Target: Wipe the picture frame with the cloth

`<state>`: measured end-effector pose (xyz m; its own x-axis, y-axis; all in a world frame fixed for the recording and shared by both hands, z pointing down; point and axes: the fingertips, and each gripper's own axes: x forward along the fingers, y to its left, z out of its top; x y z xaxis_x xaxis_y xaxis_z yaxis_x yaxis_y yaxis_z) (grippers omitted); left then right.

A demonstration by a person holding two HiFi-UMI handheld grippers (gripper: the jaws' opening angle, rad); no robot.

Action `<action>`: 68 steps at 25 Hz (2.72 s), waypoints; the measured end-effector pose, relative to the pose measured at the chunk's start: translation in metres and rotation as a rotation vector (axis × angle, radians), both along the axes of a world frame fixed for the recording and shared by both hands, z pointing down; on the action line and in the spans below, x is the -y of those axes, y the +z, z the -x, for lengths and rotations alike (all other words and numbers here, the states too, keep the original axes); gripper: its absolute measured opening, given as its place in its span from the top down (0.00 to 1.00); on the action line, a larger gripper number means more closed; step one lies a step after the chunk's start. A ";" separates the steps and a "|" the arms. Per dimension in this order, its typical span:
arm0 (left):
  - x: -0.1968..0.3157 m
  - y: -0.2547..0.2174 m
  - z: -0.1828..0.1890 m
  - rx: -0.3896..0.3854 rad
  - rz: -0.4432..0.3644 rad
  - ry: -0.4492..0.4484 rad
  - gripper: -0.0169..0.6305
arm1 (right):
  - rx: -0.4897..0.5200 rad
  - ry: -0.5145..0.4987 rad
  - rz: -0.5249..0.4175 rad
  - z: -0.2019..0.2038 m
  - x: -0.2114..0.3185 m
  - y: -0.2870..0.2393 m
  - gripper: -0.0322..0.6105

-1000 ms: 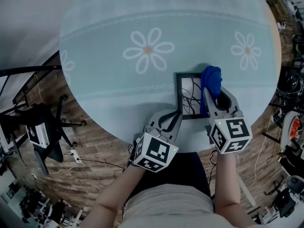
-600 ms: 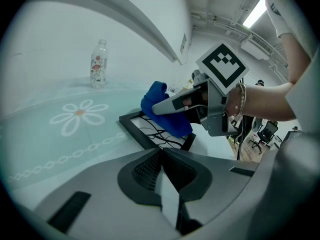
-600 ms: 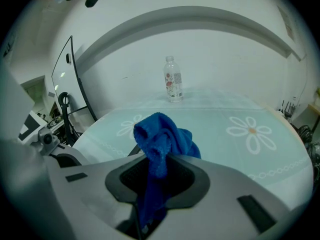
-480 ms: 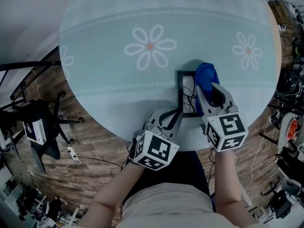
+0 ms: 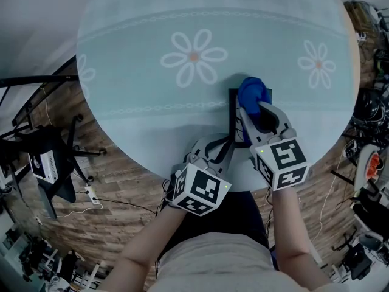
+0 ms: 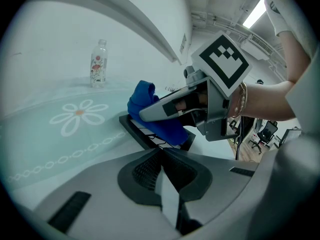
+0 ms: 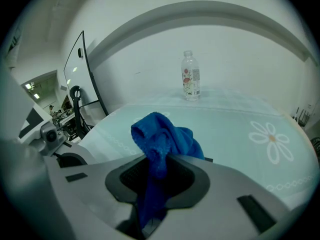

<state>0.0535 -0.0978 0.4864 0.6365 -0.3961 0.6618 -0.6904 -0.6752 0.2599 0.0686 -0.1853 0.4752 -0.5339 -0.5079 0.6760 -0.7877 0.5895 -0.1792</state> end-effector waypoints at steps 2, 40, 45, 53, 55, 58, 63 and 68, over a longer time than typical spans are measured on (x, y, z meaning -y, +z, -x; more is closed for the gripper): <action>0.001 0.000 0.000 0.000 -0.002 0.000 0.93 | 0.001 -0.009 0.002 0.003 0.000 0.001 0.81; 0.015 -0.014 0.027 -0.058 0.010 0.002 0.93 | -0.003 0.042 0.071 0.012 -0.059 0.002 0.81; 0.006 -0.014 0.019 -0.045 0.006 0.059 0.93 | 0.009 0.049 0.077 0.010 -0.071 0.000 0.81; -0.002 -0.010 0.014 -0.034 0.005 0.110 0.93 | 0.058 0.038 0.109 0.009 -0.088 -0.003 0.81; -0.003 -0.010 0.012 -0.031 0.005 0.120 0.93 | 0.055 0.030 0.112 0.007 -0.091 -0.004 0.81; -0.004 -0.009 0.009 -0.029 0.007 0.130 0.93 | 0.057 0.032 0.115 0.004 -0.093 -0.004 0.81; -0.002 -0.005 0.005 -0.018 0.006 0.136 0.93 | 0.061 0.038 0.122 -0.001 -0.093 -0.003 0.81; -0.002 -0.004 0.001 -0.011 0.006 0.143 0.93 | 0.059 0.044 0.121 -0.011 -0.094 -0.003 0.81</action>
<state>0.0524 -0.0960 0.4825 0.6936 -0.2968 0.6564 -0.5841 -0.7650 0.2712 0.0798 -0.0916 0.4724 -0.5537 -0.4482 0.7018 -0.7982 0.5257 -0.2941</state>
